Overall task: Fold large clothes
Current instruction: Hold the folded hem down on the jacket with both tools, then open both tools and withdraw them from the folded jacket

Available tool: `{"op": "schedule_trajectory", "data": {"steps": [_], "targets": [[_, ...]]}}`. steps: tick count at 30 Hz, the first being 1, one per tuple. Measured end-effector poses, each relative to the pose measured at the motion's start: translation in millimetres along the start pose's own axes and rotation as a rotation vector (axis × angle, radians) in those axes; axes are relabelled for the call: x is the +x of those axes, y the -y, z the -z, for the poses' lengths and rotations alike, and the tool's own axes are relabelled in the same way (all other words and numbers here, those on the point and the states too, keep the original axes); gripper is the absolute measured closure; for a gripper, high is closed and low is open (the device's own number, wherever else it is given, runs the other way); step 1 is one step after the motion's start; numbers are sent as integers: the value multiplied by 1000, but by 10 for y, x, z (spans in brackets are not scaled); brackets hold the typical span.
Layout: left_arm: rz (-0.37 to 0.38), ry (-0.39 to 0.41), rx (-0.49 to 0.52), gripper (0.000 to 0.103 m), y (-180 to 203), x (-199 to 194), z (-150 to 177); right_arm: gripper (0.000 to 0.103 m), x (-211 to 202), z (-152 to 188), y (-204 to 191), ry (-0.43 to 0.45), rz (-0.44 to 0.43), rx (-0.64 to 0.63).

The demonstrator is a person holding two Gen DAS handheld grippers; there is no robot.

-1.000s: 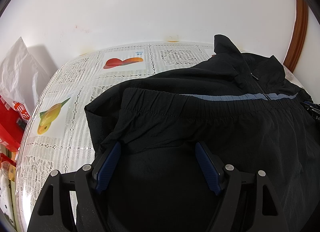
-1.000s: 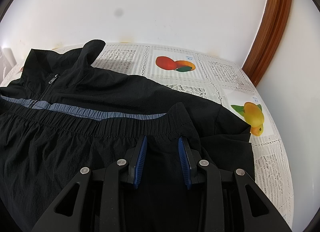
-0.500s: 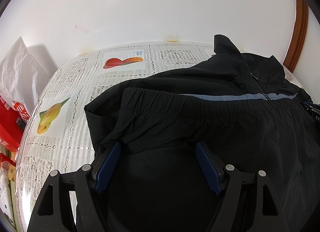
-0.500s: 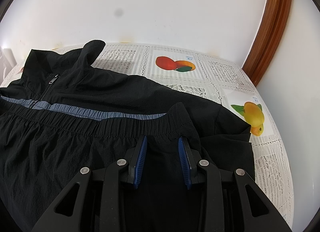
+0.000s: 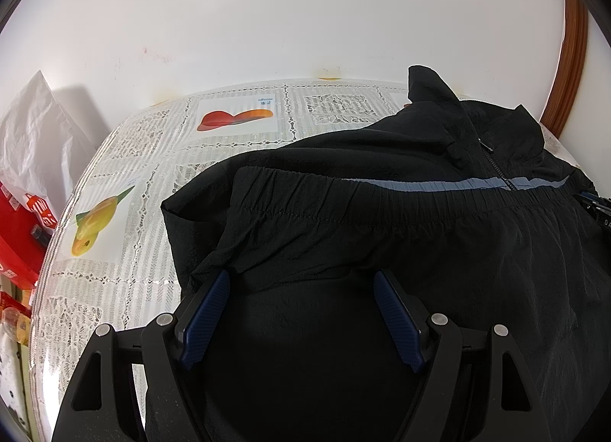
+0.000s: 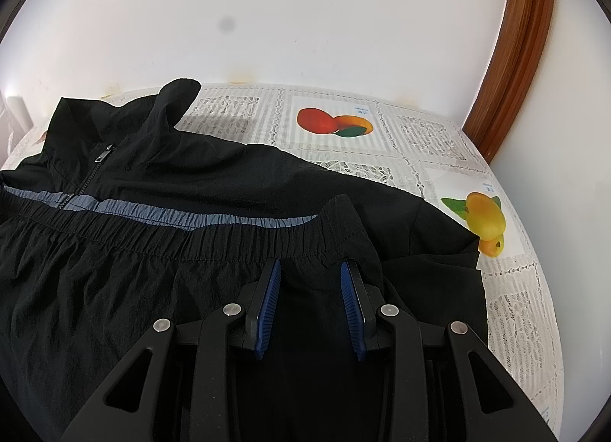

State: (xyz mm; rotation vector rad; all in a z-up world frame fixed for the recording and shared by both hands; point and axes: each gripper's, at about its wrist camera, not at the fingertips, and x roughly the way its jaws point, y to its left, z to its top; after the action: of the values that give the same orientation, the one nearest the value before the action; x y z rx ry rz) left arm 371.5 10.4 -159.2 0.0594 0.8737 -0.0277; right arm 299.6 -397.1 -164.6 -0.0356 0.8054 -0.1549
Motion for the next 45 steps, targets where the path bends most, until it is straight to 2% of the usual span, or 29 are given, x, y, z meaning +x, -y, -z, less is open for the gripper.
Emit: {"op": "schedule_trajectory", "data": {"steps": [7,16,20,23,25,30,32,34,41,45], "targets": [[-12,6,8,26,28,-35,6,68,-80,18,12,38,-27,11],[-32,52,11,26,29,-205,-10,62,-535,69,-93,147,-58,-1],[-10,37,-22,26,-15,-381,-42,59,-738,-21,-436,128,-148,-22],[-51,22,-10,26,-40,-558,11,57,-802,-64,-815,82,-169,-44],[-34,18,-20,26,-95,-692,107,57,-781,-61,-1033,41,-201,-40],[-14,14,-39,24,-277,-1012,445,57,-699,109,-1547,-34,-195,-88],[-10,15,-52,24,-381,-1131,599,57,-666,165,-1635,-61,-207,-85],[0,5,-74,24,-505,-1239,764,57,-662,249,-1683,-77,-172,-80],[40,-7,-121,24,-763,-1521,1262,57,-1118,799,-1729,-54,-151,-104],[41,-13,-148,24,-854,-1638,1471,57,-1422,1195,-1772,-48,-181,-136]]}}
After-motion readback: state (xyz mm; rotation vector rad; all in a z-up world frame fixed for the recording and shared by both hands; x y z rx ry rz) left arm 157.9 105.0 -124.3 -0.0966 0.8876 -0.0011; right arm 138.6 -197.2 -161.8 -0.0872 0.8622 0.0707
